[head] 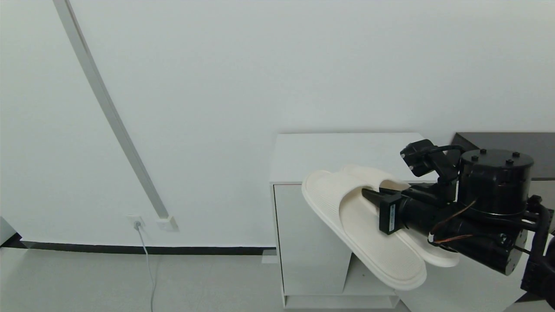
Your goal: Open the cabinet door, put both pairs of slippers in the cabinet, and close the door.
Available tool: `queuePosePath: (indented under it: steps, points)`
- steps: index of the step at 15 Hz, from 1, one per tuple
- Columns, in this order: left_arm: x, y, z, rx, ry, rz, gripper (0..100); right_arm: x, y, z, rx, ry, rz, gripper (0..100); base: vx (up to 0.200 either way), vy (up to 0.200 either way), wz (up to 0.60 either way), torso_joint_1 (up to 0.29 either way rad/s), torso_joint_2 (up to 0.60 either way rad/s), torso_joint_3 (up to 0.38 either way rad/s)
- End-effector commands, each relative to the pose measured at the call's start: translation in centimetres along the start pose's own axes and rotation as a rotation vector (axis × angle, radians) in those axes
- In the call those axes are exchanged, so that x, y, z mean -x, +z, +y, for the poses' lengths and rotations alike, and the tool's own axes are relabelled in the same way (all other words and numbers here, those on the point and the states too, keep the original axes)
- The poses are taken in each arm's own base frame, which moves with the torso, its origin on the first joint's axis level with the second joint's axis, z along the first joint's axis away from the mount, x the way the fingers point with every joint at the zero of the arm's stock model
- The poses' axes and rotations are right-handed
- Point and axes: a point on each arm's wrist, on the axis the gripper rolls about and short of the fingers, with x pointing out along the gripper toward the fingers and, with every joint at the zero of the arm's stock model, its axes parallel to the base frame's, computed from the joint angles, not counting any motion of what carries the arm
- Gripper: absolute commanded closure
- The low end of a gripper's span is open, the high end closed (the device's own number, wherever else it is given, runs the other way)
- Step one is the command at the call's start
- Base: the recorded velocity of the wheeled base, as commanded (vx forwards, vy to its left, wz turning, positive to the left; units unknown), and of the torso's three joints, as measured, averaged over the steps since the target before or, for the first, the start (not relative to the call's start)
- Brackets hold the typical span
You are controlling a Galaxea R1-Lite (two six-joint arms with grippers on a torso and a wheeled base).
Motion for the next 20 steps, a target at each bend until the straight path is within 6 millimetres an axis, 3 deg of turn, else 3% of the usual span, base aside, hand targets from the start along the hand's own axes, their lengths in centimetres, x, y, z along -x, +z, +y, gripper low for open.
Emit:
queuePosePath:
  steps: [1, 6, 20]
  points:
    - [-0.01, -0.01, 0.00, 0.000, 0.000, 0.002, 100, -0.12, -0.08, 0.01, 0.000, 0.000, 0.004, 100, 0.000, 0.000, 0.00, 0.000, 0.00, 0.000]
    - [-0.01, -0.01, 0.00, 0.000, 0.000, 0.002, 100, -0.12, -0.08, 0.01, 0.000, 0.000, 0.004, 100, 0.000, 0.000, 0.00, 0.000, 0.00, 0.000]
    - [-0.01, -0.01, 0.00, -0.001, 0.000, 0.002, 100, -0.20, -0.32, 0.00, 0.001, -0.001, 0.013, 100, 0.000, -0.200, 0.00, 0.002, 0.00, 0.003]
